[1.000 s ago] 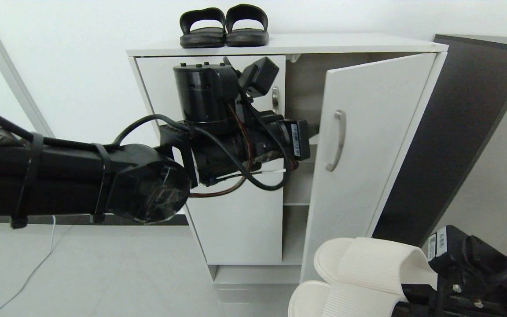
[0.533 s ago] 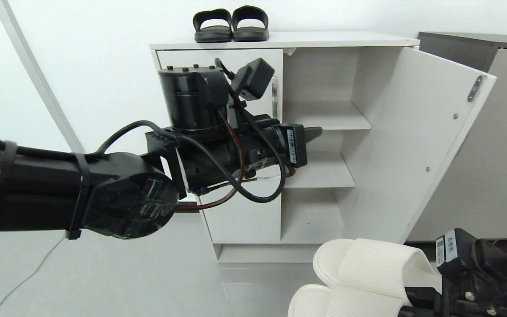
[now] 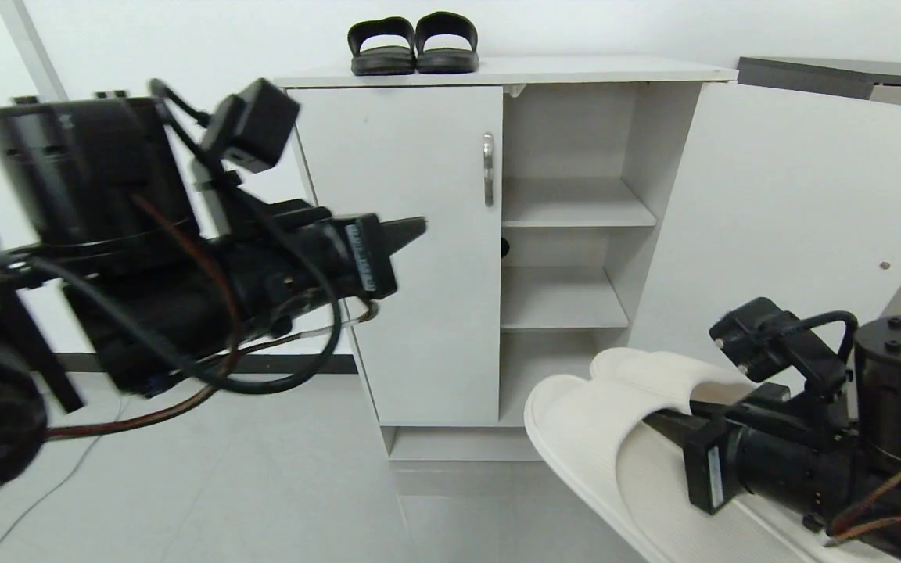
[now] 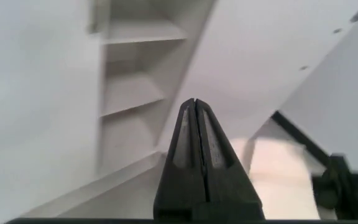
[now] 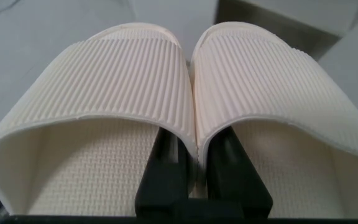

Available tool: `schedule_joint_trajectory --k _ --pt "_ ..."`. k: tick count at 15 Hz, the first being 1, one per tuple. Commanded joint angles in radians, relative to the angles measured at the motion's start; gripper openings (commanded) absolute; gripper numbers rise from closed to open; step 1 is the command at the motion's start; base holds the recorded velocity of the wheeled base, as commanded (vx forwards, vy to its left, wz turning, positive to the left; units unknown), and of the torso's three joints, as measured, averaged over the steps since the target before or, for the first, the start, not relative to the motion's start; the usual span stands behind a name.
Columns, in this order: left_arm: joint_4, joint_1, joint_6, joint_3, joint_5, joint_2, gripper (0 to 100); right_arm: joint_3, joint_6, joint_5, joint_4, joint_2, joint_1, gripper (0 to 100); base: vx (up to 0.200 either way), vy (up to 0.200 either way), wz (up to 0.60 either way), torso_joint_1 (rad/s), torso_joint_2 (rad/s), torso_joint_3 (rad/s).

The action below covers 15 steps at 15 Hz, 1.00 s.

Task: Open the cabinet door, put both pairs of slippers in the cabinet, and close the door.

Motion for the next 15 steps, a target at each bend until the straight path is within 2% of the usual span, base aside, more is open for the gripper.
schedule_joint_trajectory --k 1,2,3,4,5,6,7,9,11,12,13,14,15 --pt "0.109 0.145 0.101 0.332 0.195 -0.450 0 -0.023 0.013 -0.034 -0.054 0.111 -0.022 0 0.000 0.000 0.00 0.000 0.00 0.000" --pt "0.133 0.165 0.109 0.399 0.245 -0.570 0 -0.022 0.013 -0.042 -0.074 0.121 -0.033 0 0.000 0.000 0.00 0.000 0.00 0.000" --pt "0.218 0.213 0.110 0.472 0.310 -0.720 0 -0.022 0.013 -0.049 -0.080 0.138 -0.050 0 0.000 0.000 0.00 0.000 0.00 0.000" --pt "0.331 0.293 0.110 0.530 0.333 -0.841 0 -0.018 0.013 -0.058 -0.080 0.148 -0.059 0 0.000 0.000 0.00 0.000 0.00 0.000" --pt "0.417 0.340 0.115 0.593 0.334 -0.958 0 -0.018 0.015 -0.063 -0.080 0.152 -0.061 0 0.000 0.000 0.00 0.000 0.00 0.000" --pt "0.474 0.368 0.134 0.634 0.336 -1.059 0 -0.018 0.015 -0.065 -0.080 0.155 -0.061 0 0.000 0.000 0.00 0.000 0.00 0.000" --pt "0.555 0.420 0.167 0.697 0.351 -1.205 0 -0.022 0.013 -0.071 -0.080 0.169 -0.061 0 0.000 0.000 0.00 0.000 0.00 0.000" --pt "0.606 0.477 0.172 0.777 0.357 -1.332 0 -0.022 0.010 -0.086 -0.082 0.189 -0.059 0 0.000 0.000 0.00 0.000 0.00 0.000" --pt "0.557 0.489 0.166 0.886 0.360 -1.364 0 -0.022 0.013 -0.089 -0.090 0.212 -0.059 0 0.000 0.000 0.00 0.000 0.00 0.000" --pt "0.515 0.489 0.163 0.915 0.348 -1.364 0 -0.018 0.013 -0.089 -0.097 0.218 -0.059 0 0.000 0.000 0.00 0.000 0.00 0.000" --pt "0.515 0.489 0.140 0.915 0.257 -1.364 0 -0.017 0.013 -0.089 -0.117 0.227 -0.059 0 0.000 0.000 0.00 0.000 0.00 0.000" --pt "0.520 0.489 0.138 0.915 0.181 -1.364 0 -0.015 0.012 -0.089 -0.123 0.229 -0.059 0 0.000 0.000 0.00 0.000 0.00 0.000" --pt "0.524 0.483 0.153 0.915 0.050 -1.363 0 -0.012 0.010 -0.086 -0.125 0.229 -0.058 0 0.000 0.000 0.00 0.000 0.00 0.000"
